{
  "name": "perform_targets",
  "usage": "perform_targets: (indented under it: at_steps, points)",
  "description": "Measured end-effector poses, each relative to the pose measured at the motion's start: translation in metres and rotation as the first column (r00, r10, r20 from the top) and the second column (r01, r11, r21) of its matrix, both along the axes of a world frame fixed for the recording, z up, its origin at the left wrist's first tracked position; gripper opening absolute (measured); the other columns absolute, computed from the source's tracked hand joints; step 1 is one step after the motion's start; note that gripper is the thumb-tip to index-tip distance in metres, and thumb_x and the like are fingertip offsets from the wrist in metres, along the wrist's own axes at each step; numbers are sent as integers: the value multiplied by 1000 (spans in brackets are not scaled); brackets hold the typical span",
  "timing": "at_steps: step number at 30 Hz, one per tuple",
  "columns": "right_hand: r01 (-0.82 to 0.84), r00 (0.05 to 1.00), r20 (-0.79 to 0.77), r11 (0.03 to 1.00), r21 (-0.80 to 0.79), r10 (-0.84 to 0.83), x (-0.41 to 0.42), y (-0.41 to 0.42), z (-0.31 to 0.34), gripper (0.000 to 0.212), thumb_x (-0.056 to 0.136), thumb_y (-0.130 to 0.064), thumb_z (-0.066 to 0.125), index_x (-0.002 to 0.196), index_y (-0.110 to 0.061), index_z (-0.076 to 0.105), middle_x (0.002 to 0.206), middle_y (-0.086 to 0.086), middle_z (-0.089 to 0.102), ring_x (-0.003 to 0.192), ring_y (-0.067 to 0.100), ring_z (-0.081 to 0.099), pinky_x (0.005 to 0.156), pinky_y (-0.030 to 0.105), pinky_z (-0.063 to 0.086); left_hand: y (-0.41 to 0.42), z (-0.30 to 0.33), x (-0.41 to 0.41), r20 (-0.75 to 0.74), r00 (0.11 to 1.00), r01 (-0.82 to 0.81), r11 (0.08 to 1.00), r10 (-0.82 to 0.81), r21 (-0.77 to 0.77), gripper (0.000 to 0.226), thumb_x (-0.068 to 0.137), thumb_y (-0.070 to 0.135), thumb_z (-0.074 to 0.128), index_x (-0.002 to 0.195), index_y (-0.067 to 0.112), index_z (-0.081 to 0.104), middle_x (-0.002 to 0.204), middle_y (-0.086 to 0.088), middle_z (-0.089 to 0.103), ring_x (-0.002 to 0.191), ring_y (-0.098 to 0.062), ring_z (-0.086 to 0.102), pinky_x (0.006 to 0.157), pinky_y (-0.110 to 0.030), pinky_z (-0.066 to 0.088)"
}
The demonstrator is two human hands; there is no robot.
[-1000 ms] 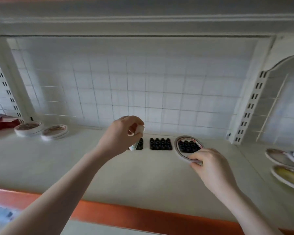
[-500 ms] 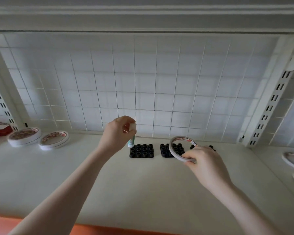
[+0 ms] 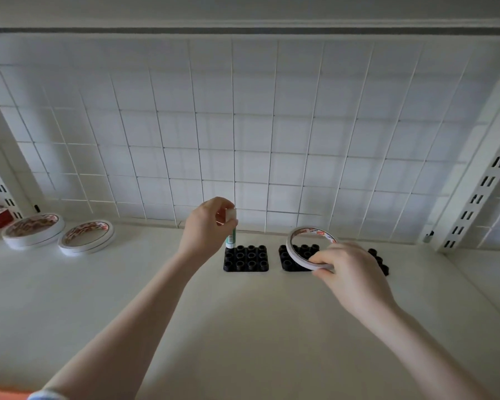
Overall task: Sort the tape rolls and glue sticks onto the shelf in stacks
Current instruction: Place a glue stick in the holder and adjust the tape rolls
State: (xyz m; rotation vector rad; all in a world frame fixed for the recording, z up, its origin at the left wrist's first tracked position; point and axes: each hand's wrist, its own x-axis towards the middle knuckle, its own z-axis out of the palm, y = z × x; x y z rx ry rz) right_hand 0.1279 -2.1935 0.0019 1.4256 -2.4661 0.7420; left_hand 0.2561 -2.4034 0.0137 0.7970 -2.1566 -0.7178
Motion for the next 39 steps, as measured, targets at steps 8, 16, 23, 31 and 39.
perform_targets:
  at_steps: [8,16,23,31,39]
  points:
    - [-14,1000,6,1000,-2,14,-1,-4,-2,11,80,-8,66,81,-17,72,72,-7,57,82,16,45,66,29,32,0,-4,2,7,1000,-7,1000,7,-4,17,79,12,67,95,17,63,84,3,63,77,-11,60,66,-15,42]
    - [-26,1000,5,1000,12,26,1,-3,-3,9,81,-10,67,83,-17,72,72,-7,57,83,16,45,65,29,30,0,-8,3,22,1000,-18,1000,17,9,17,79,11,67,93,19,62,87,2,65,80,-13,62,71,-23,46]
    - [-25,1000,18,1000,-1,25,1,-3,-7,8,81,-9,67,81,-16,72,69,-7,55,80,17,45,63,28,27,-1,-9,5,35,999,-5,1000,4,26,14,80,8,65,92,16,64,77,13,60,71,-6,61,61,-6,37]
    - [-41,999,28,999,1,41,3,-5,-8,8,81,-9,67,79,-15,72,72,-3,60,82,18,48,66,30,35,-3,-12,5,41,999,13,1000,-12,-6,13,80,8,65,90,16,63,78,9,62,71,-7,60,60,-3,36]
    - [-67,998,-8,997,-48,67,2,-3,2,12,77,-6,69,69,-14,67,63,-4,55,74,20,47,61,32,39,-4,-10,8,83,996,16,995,-8,-94,27,83,19,63,110,21,60,96,4,62,85,-11,58,80,-29,49]
